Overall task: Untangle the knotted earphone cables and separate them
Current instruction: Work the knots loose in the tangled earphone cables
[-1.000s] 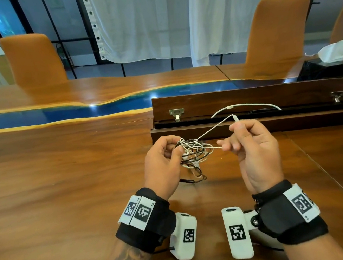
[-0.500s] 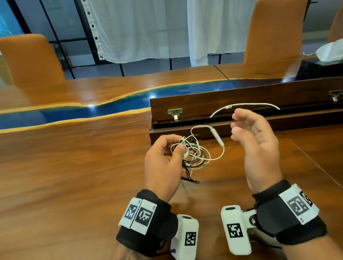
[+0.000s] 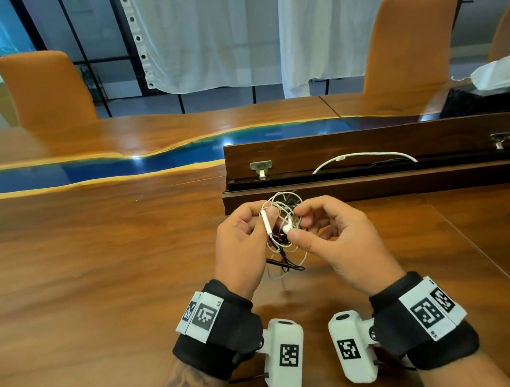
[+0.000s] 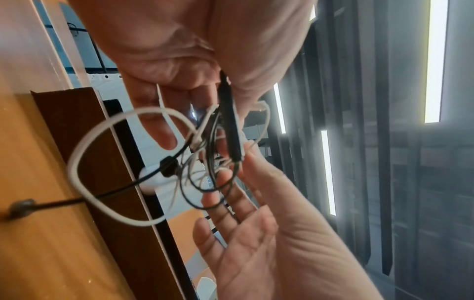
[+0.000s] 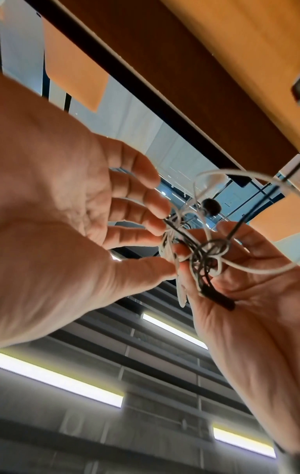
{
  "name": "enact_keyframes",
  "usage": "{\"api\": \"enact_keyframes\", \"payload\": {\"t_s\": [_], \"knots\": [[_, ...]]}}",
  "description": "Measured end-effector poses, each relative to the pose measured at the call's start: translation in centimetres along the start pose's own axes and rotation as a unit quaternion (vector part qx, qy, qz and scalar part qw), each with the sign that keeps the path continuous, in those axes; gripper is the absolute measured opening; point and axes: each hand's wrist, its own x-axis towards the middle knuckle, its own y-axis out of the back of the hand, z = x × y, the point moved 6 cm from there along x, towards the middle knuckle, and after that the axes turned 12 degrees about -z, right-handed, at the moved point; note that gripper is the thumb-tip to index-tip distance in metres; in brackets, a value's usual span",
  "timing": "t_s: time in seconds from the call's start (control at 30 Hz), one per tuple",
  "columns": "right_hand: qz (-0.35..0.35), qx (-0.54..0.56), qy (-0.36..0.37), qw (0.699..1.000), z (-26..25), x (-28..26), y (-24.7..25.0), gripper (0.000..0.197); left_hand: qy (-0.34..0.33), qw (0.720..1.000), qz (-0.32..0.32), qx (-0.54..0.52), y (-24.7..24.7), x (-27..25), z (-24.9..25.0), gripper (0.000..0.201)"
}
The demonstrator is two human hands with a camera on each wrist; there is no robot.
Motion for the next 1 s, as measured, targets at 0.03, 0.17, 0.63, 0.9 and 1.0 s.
{"api": "enact_keyframes", "payload": {"t_s": [0.03,0.17,0.63,0.9,1.0], "knots": [[0.000,-0.007,0.001,1.000,-0.1,0.0,0.0,0.028,0.000,1.000,-0.003,-0.003,-0.1,0.0,0.0,0.016],[0.011,0.002,0.011,1.000,-0.6,-0.1,0.2,0.038,-0.002,1.000,-0.029,-0.002,-0.4,0.0,0.1,0.021],[0.068,0.021,-0.006,0.997,-0.6,-0.3,0.5,0.045,-0.013,0.996,-0.091,-0.016,-1.9,-0.2,0.2,0.018],[0.105,0.028,-0.027,0.994,-0.2,-0.5,0.5,0.043,-0.036,0.994,-0.096,0.048,-2.2,-0.3,0.4,0.018],[0.066,-0.006,-0.017,0.998,-0.3,-0.2,0.2,0.018,-0.031,0.994,-0.098,0.048,-2.1,-0.3,0.4,0.016]]}}
